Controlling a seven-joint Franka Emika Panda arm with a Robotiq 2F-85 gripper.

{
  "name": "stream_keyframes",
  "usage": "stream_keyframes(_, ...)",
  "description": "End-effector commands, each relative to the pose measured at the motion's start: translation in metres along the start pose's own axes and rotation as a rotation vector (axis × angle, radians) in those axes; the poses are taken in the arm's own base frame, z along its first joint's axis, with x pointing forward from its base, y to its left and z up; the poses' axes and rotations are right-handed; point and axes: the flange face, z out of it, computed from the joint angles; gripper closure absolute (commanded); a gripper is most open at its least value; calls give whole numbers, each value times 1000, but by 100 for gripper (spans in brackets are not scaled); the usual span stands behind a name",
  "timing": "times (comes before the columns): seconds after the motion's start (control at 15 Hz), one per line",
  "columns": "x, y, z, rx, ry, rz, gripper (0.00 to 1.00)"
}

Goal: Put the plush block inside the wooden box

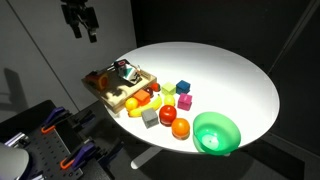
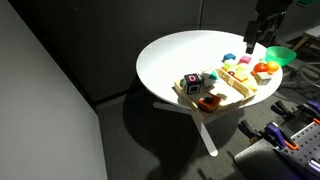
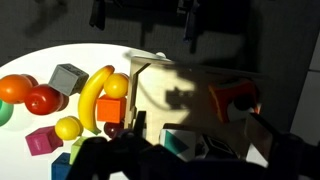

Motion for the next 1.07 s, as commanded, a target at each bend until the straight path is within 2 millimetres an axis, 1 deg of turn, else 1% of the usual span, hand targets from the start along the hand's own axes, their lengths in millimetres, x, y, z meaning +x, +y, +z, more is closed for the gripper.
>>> stream_keyframes(0.0,-9,7,-26,9,51,26,0)
stream_keyframes(0.33,-14,10,-41,15,103,42,0)
stream_keyframes(0.47,-15,9,-42,18,107,41,0)
stream_keyframes(0.53,-11,7,-37,4,92,24,0)
stream_keyframes(1.0,-12,7,-38,4,94,25,0)
